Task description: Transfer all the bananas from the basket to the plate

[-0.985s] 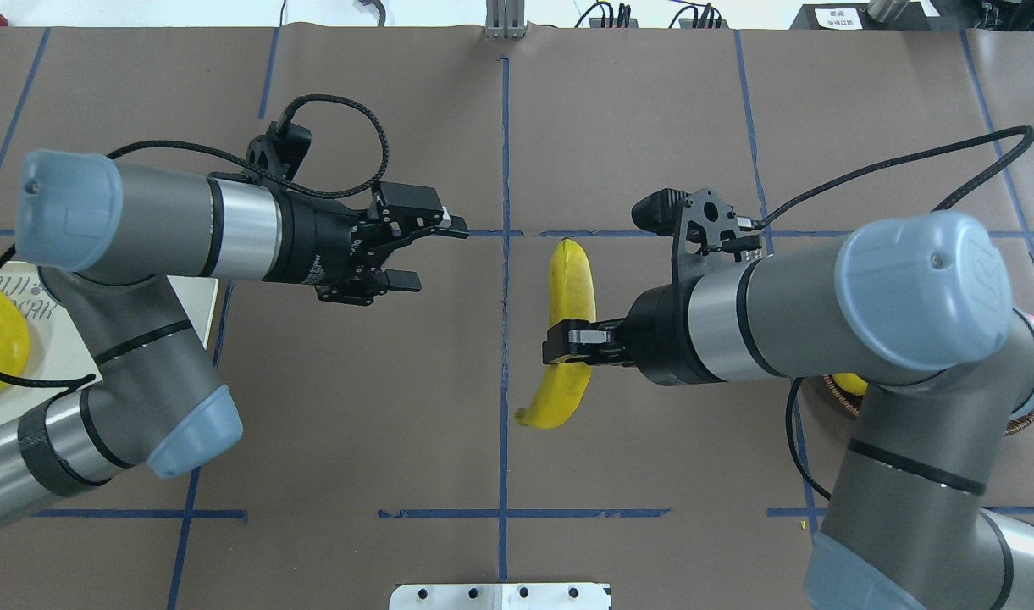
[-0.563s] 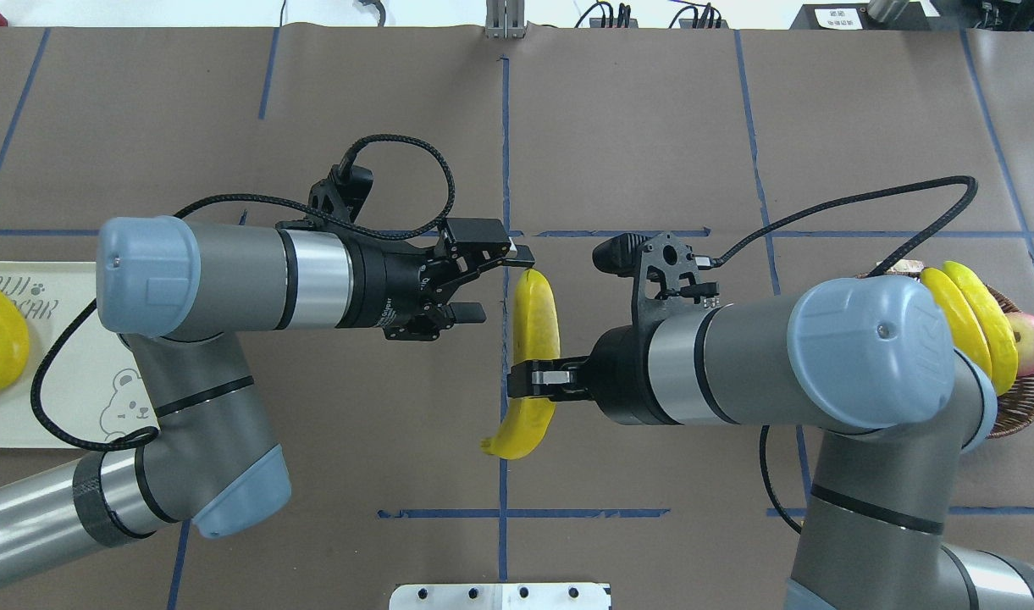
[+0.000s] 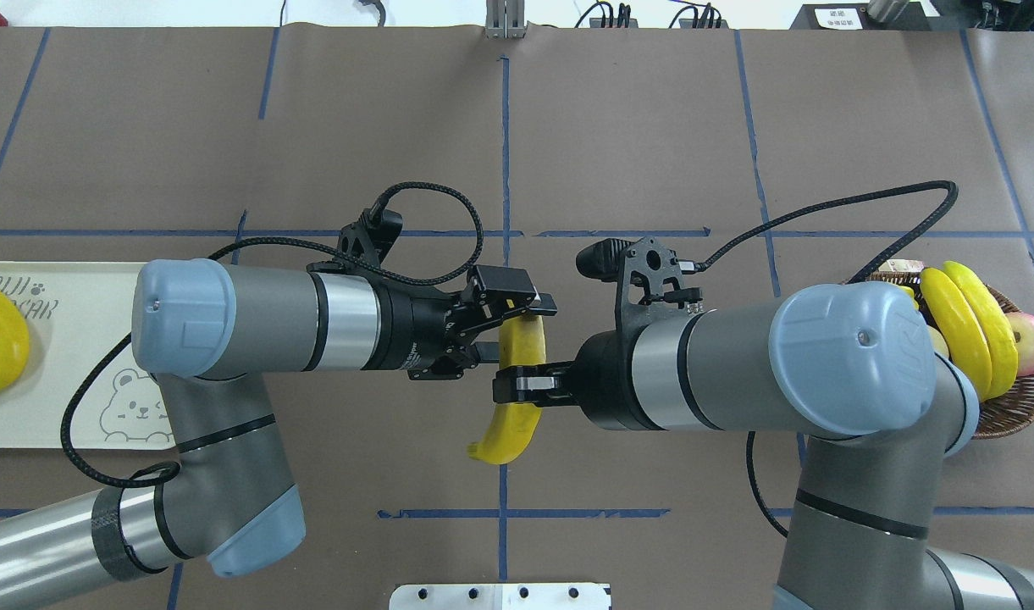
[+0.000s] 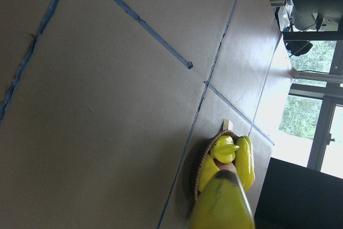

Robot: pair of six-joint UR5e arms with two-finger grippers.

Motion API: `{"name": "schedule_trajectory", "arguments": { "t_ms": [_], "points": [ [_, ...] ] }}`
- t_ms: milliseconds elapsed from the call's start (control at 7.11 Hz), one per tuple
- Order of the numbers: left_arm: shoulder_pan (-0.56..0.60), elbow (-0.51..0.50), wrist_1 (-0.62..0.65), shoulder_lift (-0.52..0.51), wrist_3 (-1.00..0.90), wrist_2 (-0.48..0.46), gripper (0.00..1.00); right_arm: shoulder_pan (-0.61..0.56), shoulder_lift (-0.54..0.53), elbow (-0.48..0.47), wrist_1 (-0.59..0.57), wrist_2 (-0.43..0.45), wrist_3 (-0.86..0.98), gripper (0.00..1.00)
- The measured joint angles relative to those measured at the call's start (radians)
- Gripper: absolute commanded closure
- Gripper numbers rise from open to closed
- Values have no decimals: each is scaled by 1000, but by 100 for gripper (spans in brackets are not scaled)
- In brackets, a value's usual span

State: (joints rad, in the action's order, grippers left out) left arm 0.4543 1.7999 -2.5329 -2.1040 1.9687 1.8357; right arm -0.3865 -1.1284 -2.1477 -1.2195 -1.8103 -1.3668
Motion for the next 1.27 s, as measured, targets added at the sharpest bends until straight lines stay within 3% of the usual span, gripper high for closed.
{"name": "schedule_trajectory", "arguments": {
  "t_ms": [704,844,985,1126,1266],
  "points": [
    [-1,21,-11,8,-7,2,29,-2,0,0,0,5,7,100],
    [-1,22,-11,8,-7,2,42,-2,0,0,0,5,8,99],
    [0,22,-11,8,-7,2,97,-2,-1,0,0,5,8,98],
    [0,22,-11,8,-7,2,100,-2,0,0,-3,5,7,77],
    [1,22,-11,9,-7,1,100,-2,0,1,-8,5,4,1]
  ]
}}
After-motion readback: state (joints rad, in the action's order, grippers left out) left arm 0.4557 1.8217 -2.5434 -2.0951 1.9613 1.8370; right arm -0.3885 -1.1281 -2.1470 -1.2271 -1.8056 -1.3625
